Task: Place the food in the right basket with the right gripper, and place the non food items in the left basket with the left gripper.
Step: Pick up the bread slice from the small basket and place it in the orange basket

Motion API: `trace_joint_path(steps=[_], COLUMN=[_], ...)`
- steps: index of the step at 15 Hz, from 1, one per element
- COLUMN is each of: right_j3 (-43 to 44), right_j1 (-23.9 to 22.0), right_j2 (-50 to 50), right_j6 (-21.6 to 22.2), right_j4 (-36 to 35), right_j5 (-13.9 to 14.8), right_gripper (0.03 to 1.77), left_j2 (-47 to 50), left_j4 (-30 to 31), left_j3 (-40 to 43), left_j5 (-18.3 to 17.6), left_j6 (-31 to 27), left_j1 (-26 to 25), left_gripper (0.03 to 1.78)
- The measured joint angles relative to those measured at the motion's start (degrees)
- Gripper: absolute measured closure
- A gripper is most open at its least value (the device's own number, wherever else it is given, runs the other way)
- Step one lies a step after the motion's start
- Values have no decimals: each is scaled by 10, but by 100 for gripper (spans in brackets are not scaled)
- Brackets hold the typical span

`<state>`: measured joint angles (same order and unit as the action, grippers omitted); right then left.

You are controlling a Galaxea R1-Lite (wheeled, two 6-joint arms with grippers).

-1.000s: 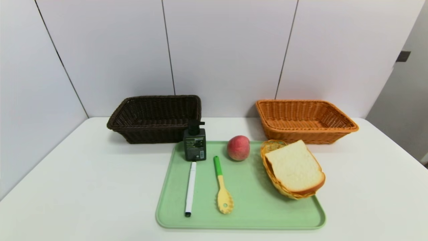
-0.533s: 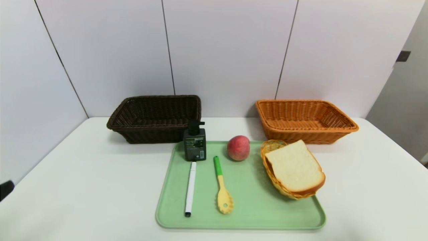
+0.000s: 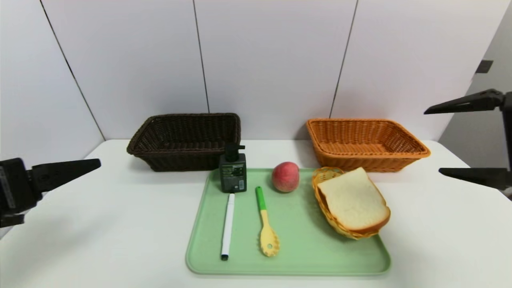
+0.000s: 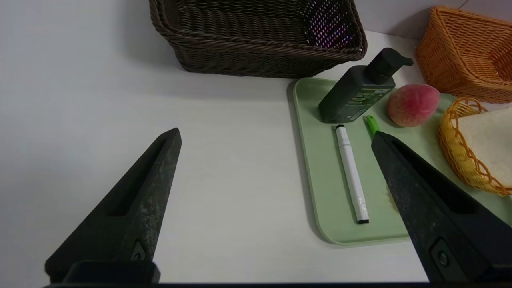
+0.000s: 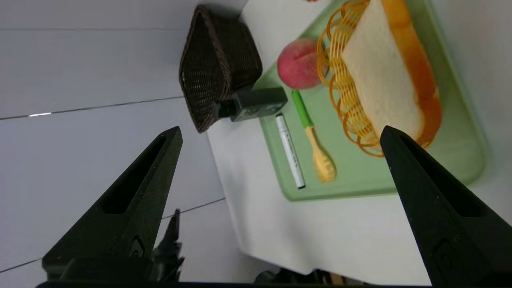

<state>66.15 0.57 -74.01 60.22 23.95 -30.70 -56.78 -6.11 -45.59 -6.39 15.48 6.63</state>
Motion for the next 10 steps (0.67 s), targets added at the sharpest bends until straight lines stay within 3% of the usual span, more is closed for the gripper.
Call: trace_joint_path(steps=[2,4,10], right_j3=[-23,-64,-230], right_j1=[0,-1,-6], right_j2=[-29,-37,-14], right_j6=[-1,-7,-26], right_j4=[-5,-50,-280], right_j5=[-22,-20,-7], right_gripper=[9,9,9], left_j2=[-32,-47,-64], left_j4=[42,46,48], left_j3=[6,9,13], left_j5=[-1,-3,-3], left_j6=[1,3,16], left_j1=[8,15,36], left_gripper=[12,12,12])
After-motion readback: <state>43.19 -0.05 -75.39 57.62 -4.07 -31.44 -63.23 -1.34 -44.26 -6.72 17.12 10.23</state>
